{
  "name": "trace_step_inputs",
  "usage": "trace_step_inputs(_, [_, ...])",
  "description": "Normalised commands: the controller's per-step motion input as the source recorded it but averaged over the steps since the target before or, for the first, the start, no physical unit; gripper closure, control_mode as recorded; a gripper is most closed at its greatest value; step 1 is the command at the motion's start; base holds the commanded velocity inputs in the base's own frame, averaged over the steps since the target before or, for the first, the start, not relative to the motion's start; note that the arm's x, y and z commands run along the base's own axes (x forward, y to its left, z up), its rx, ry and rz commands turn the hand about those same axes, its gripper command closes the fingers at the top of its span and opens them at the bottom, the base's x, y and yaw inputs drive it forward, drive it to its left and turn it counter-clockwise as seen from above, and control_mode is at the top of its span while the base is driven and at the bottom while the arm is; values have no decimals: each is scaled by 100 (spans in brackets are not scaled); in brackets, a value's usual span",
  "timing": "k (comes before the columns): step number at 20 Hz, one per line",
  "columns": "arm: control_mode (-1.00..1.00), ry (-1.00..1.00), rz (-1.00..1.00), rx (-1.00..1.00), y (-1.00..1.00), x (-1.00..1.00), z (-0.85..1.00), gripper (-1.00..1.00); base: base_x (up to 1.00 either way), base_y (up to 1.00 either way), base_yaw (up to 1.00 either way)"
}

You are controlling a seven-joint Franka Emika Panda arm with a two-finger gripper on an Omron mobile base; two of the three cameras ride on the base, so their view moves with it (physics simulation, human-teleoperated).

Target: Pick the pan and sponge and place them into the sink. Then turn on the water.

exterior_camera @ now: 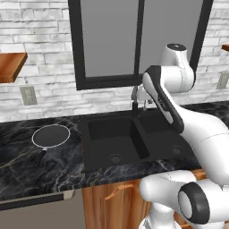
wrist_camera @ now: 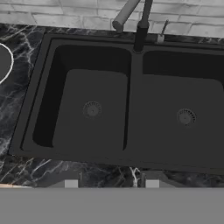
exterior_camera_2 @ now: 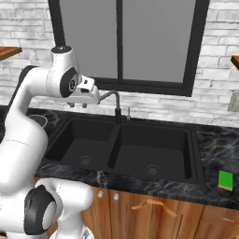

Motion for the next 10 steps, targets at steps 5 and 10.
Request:
trace_step_inputs(5, [-100, 0, -7, -6, 41, -1, -5, -100, 0, 0, 0])
trace_step_inputs(10, [-100, -4, -22, -11, 100, -23, -20, -100, 0, 0, 0])
